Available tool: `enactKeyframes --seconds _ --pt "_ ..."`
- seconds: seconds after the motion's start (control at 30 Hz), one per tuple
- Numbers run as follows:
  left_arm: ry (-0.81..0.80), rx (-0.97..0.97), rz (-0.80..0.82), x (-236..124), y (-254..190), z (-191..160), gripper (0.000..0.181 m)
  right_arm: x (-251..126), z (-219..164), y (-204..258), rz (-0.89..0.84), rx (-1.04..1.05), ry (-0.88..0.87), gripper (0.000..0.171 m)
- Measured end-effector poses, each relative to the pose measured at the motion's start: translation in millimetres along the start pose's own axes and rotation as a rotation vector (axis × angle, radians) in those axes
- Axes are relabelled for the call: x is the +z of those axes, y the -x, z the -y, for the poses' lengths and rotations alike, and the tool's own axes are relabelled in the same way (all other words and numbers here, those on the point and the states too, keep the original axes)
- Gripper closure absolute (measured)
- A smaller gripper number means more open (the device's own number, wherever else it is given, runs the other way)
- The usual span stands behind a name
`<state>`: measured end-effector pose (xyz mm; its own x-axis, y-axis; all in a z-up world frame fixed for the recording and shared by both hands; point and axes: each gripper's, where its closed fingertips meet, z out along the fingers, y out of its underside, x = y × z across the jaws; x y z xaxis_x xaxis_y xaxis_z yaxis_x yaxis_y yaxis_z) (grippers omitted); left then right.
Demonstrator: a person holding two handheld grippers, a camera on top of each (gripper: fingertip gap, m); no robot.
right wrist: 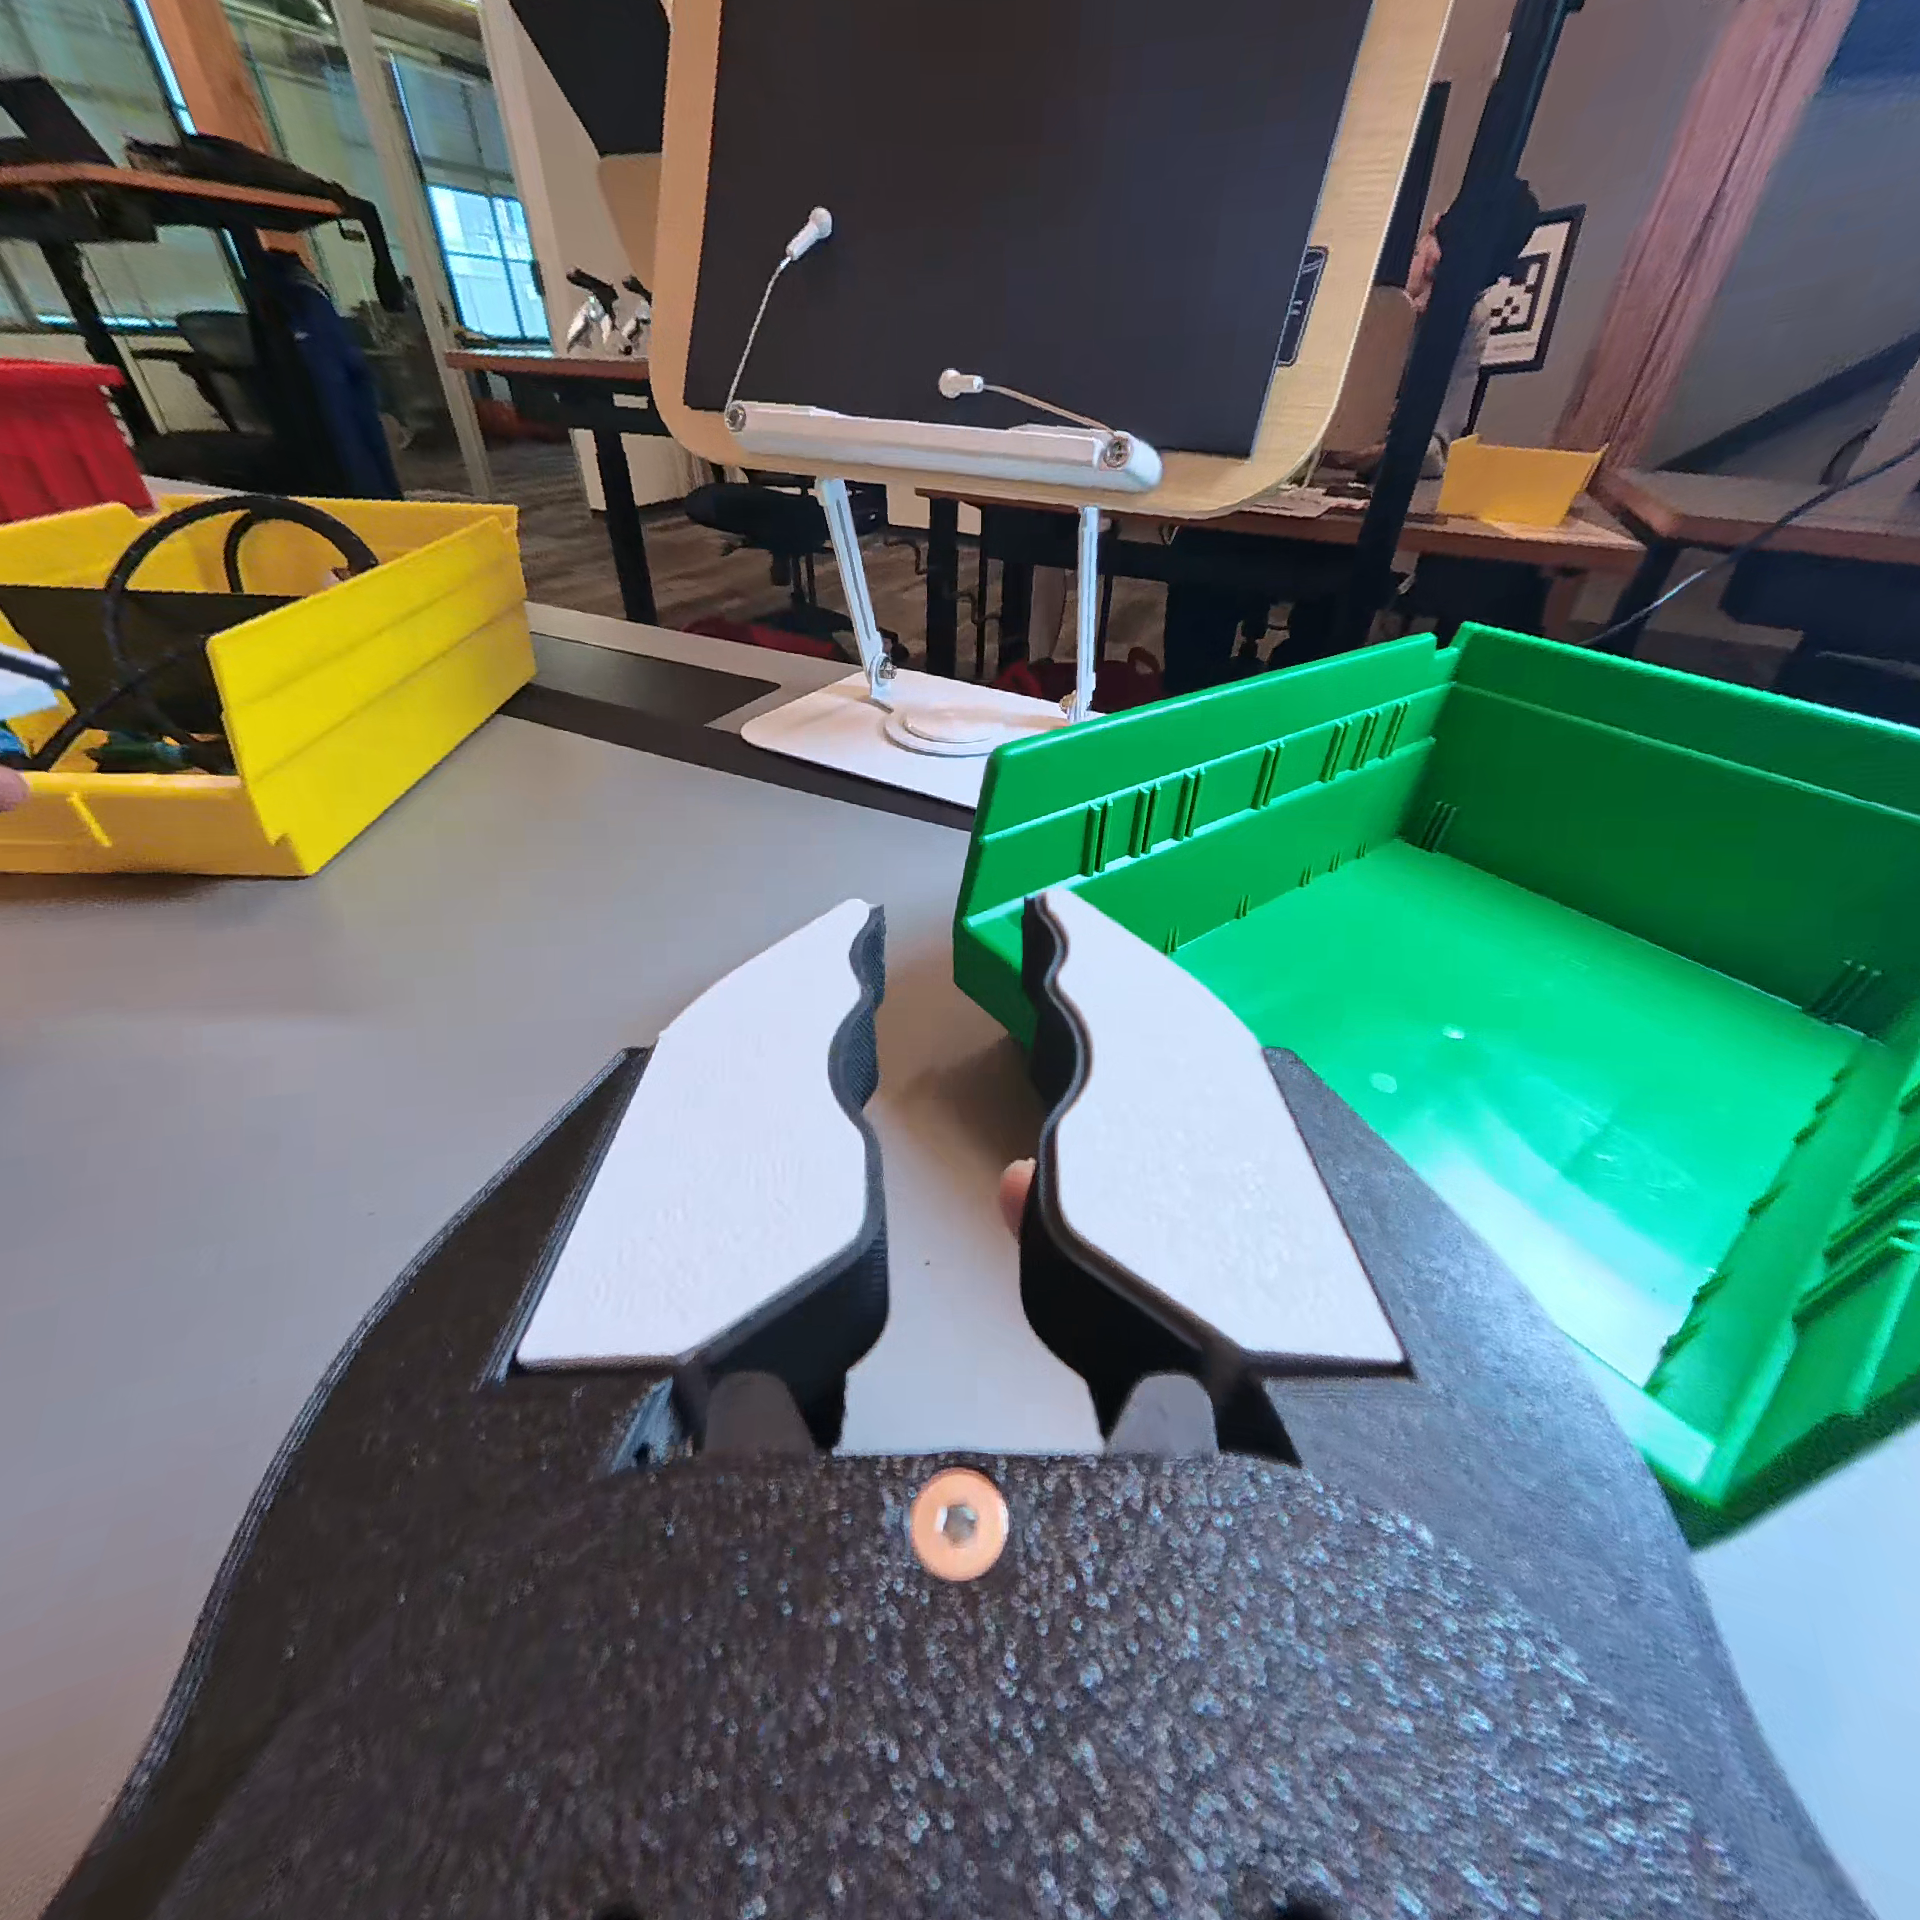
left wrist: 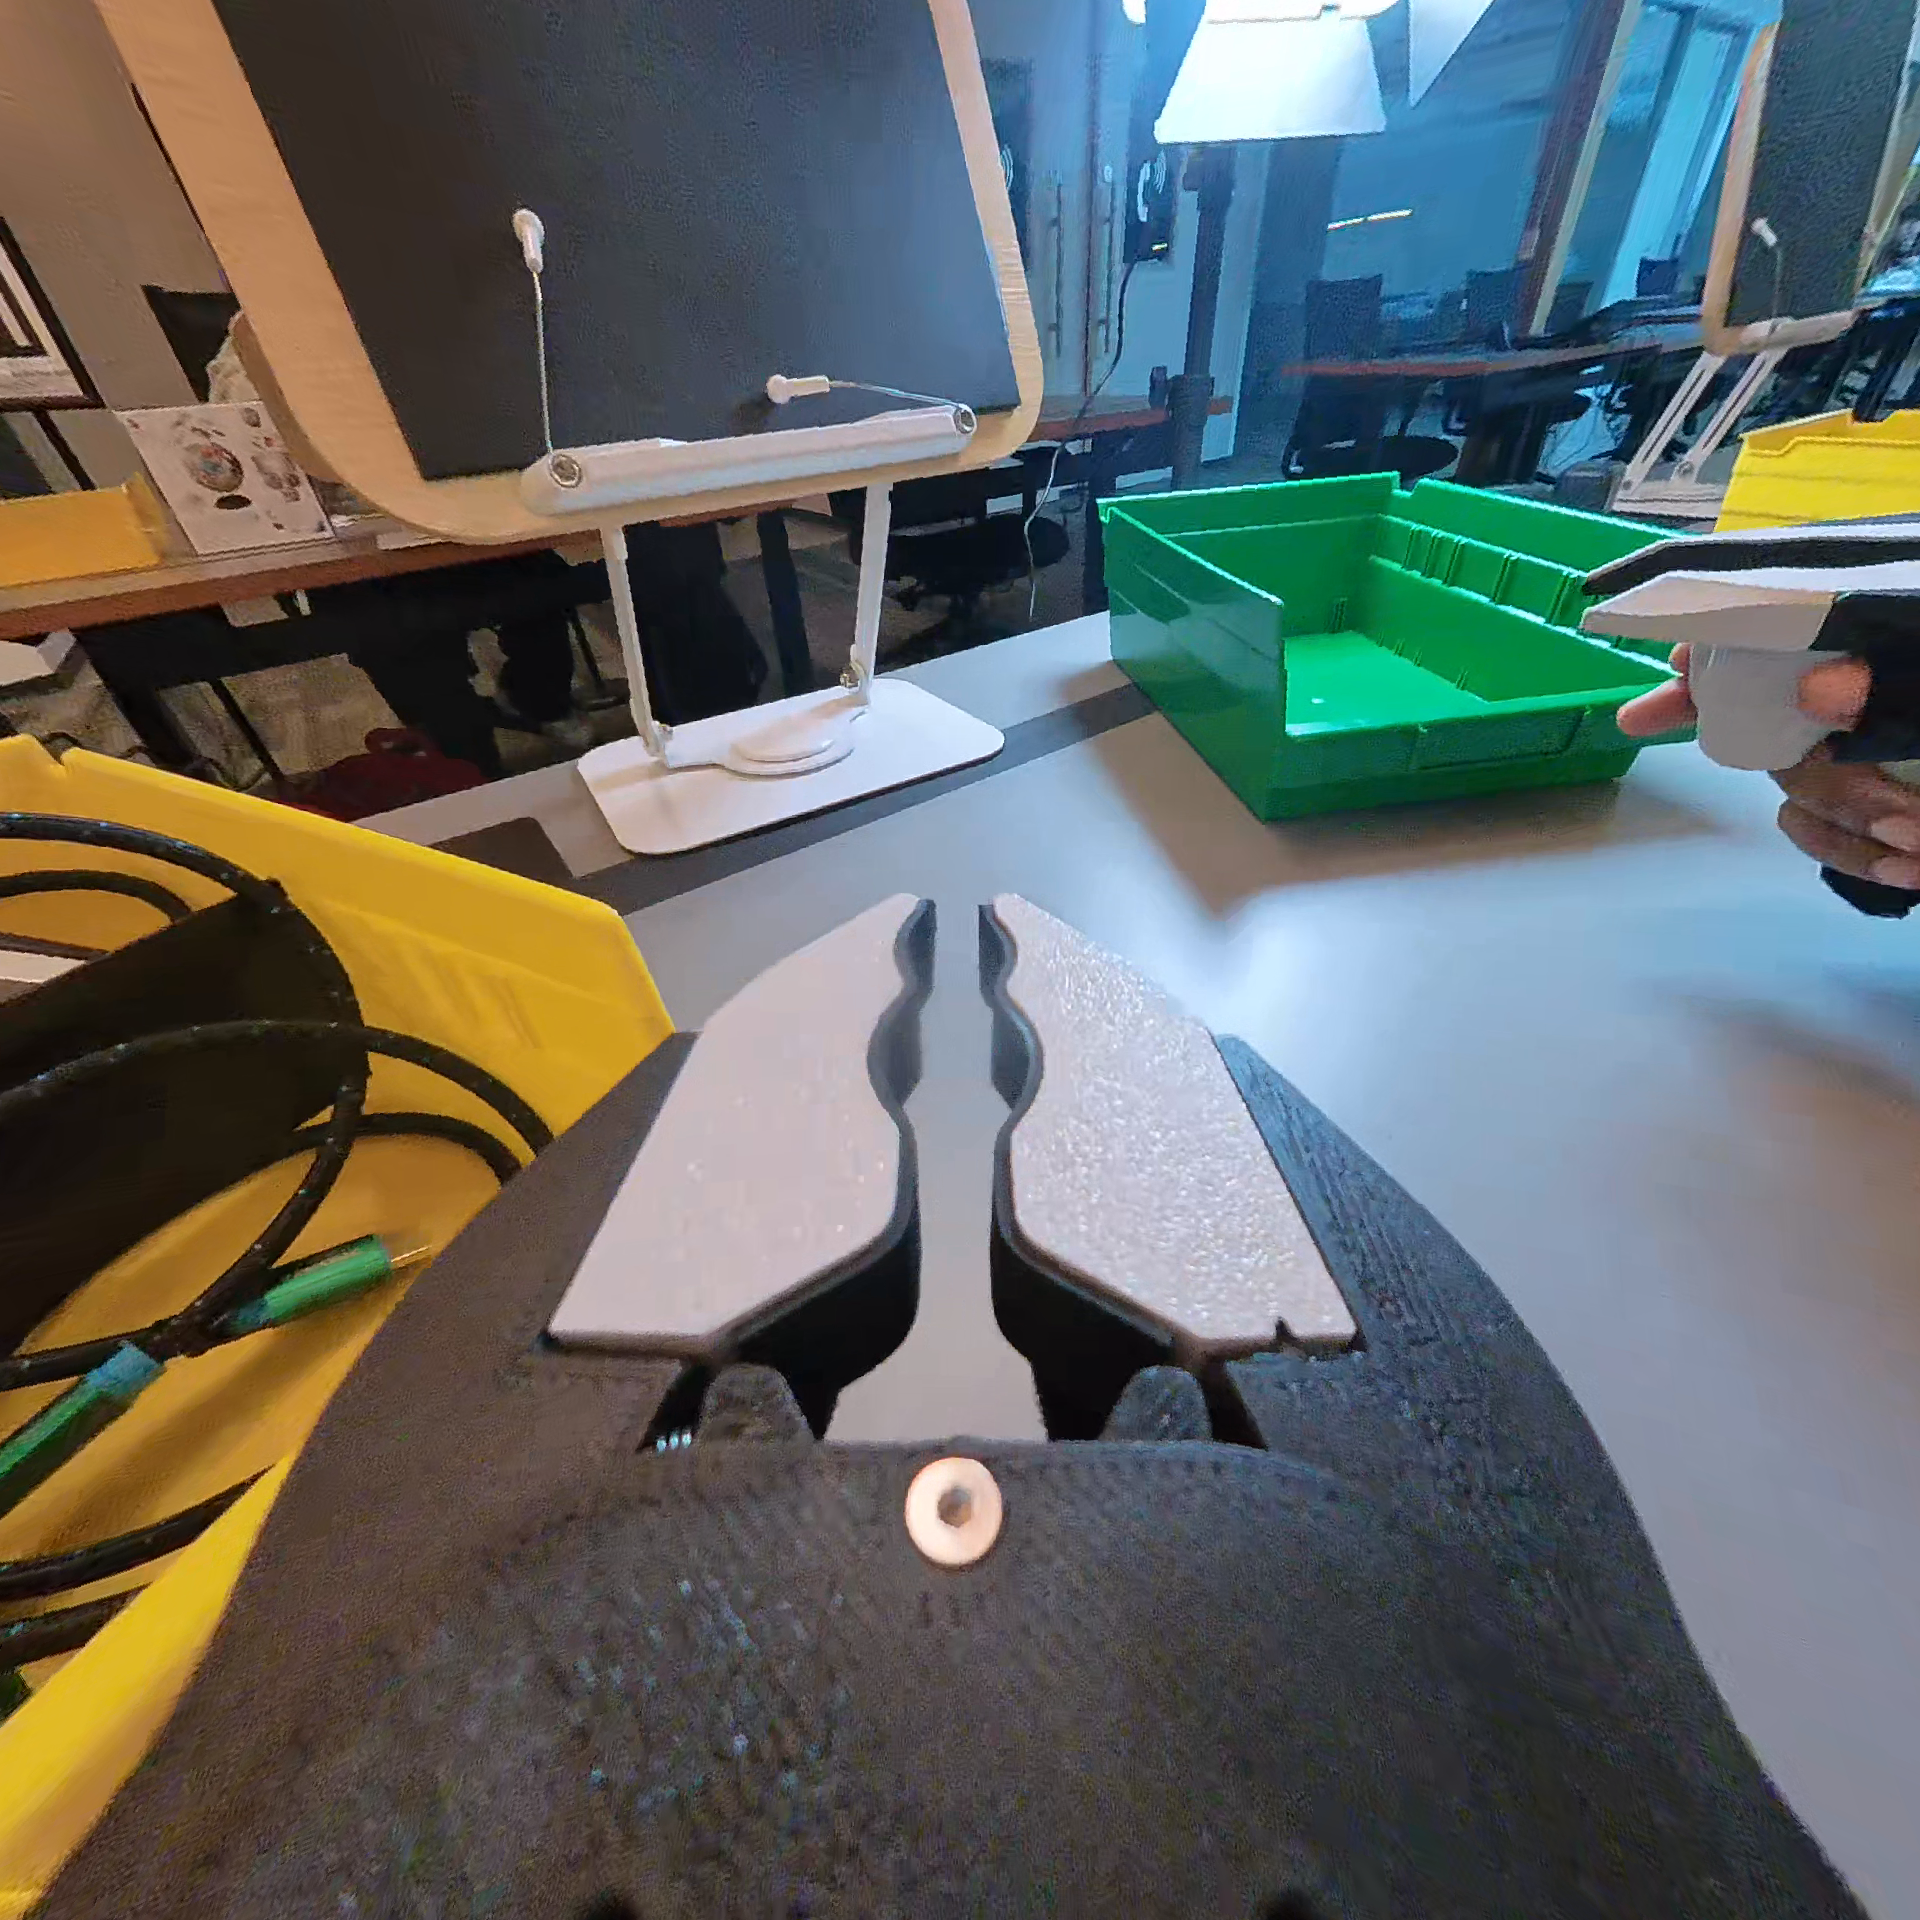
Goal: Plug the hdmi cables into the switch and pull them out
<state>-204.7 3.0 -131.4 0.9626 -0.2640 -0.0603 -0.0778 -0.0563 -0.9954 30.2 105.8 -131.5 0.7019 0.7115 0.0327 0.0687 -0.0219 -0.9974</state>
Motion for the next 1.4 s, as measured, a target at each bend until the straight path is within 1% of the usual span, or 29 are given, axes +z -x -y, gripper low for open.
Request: enactKeyframes --seconds 0.1,0.2,0.3,0.47,0.8,0.93,1.03,1.23,1.4 --pt "0.013 -0.036 -0.008 1 4 -5 0.163 -3 2 -7 -0.010 0.017 -0.017 0.145" --pt "-0.023 -0.100 -0.011 -2 10 0 0.151 -3 4 -12 -0.014 0.042 -0.035 0.141" --pt "-0.064 -0.117 0.017 -6 18 7 0.146 -4 7 -13 -0.007 0.054 -0.055 0.139" --pt "-0.081 -0.135 0.032 -10 26 9 0.146 -4 7 -10 0.005 0.048 -0.061 0.138" --pt "-0.101 -0.077 0.031 -16 22 18 0.147 -7 12 0 0.039 0.016 -0.079 0.137" --pt "-0.062 -0.051 0.025 -14 17 12 0.146 -5 9 5 0.059 0.007 -0.066 0.137" --pt "-0.009 0.000 0.011 -10 8 4 0.142 -4 9 8 0.074 -0.001 -0.066 0.136" --pt "0.023 0.066 0.003 -7 -4 -1 0.141 -5 10 15 0.103 -0.006 -0.068 0.135" --pt "0.120 0.182 0.068 2 -7 -14 0.152 -5 17 39 0.160 -0.095 -0.092 0.138"
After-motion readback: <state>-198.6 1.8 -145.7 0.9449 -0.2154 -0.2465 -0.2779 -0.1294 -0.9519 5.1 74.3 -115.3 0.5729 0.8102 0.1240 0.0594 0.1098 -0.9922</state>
